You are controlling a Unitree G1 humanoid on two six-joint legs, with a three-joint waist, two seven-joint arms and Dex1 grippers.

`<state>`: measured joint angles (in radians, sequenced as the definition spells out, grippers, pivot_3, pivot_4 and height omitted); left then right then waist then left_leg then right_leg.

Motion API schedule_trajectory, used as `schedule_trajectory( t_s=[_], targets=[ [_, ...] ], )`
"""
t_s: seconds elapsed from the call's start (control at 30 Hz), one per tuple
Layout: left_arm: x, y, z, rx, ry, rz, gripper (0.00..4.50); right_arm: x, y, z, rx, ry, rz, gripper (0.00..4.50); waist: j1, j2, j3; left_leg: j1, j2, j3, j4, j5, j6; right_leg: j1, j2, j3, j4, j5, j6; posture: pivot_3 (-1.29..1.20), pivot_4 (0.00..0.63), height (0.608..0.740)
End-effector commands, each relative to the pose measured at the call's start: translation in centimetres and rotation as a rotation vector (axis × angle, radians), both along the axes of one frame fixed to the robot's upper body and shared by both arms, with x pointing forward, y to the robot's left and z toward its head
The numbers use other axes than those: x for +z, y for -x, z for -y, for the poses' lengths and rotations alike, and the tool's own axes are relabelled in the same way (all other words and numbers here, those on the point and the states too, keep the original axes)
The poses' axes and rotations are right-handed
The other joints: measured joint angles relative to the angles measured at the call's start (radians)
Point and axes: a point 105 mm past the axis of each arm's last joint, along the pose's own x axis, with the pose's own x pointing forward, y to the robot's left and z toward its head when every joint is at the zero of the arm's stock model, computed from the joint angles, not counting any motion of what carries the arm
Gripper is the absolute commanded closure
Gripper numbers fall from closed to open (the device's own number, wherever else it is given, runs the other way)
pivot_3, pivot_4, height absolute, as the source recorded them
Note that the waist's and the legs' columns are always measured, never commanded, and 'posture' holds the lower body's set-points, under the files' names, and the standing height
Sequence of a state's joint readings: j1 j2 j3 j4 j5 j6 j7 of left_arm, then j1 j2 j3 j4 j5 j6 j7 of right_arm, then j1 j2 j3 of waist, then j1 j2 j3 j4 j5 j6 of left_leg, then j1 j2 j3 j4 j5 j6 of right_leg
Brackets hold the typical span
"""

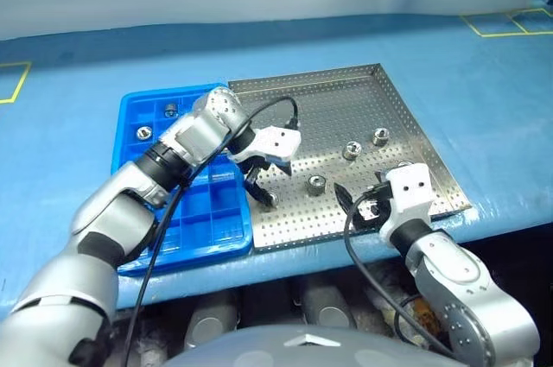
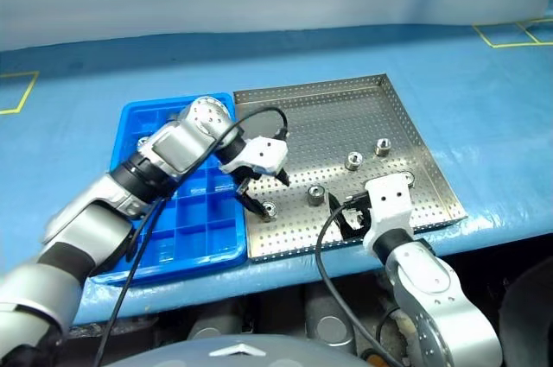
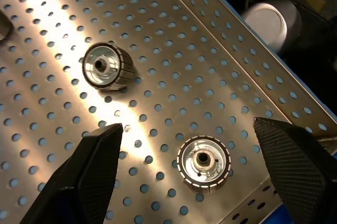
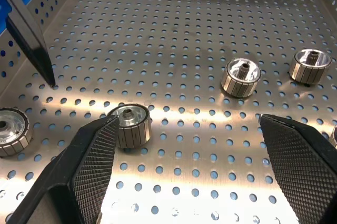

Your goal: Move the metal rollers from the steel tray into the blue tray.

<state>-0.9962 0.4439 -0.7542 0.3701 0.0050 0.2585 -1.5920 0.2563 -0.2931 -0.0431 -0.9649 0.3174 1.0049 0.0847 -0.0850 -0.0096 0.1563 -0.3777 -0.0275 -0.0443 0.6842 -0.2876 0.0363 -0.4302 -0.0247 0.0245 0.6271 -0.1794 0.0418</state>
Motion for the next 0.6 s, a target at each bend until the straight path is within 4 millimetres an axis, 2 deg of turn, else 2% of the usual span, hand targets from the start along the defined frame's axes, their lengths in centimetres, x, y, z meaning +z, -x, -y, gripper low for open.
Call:
schedule_trajectory(
  t_s=[0.03, 0.17, 0.57, 0.6],
  targets=[
    [-0.1, 0.0, -0.2, -0.101, -0.079, 0.05, 0.15, 1.6, 0.2, -0.4, -0.005, -0.006, 0.082, 0.0, -0.004, 0.0, 0.0, 0.0, 0.0, 0.001, 0.0, 0.0, 0.0, 0.0, 0.0, 0.001, 0.0, 0.0, 0.0, -0.2, 0.15, 0.74],
    [-1.0, -0.1, -0.4, -0.159, -0.159, 0.081, 0.15, 1.6, 0.2, -0.7, -0.012, -0.021, 0.092, 0.0, -0.009, 0.0, 0.0, 0.0, 0.0, 0.003, 0.001, -0.001, 0.002, 0.0, 0.0, 0.003, 0.0, 0.001, 0.001, -0.21, 0.15, 0.74],
    [-2.3, -1.0, 1.0, -0.141, -0.175, 0.107, 0.15, 1.8, 0.2, -0.7, -0.028, -0.033, 0.12, 0.0, -0.038, 0.0, 0.0, 0.0, -0.001, 0.013, 0.002, -0.004, 0.008, -0.003, 0.001, 0.015, -0.001, 0.001, 0.008, -0.24, 0.15, 0.74],
    [-2.3, -1.0, 1.1, -0.141, -0.172, 0.108, 0.31, 1.9, 0.2, -0.7, -0.03, -0.031, 0.123, 0.0, -0.04, 0.0, 0.0, 0.0, -0.001, 0.013, 0.002, -0.005, 0.008, -0.003, 0.001, 0.016, -0.001, 0.001, 0.009, -0.24, 0.15, 0.74]
  ],
)
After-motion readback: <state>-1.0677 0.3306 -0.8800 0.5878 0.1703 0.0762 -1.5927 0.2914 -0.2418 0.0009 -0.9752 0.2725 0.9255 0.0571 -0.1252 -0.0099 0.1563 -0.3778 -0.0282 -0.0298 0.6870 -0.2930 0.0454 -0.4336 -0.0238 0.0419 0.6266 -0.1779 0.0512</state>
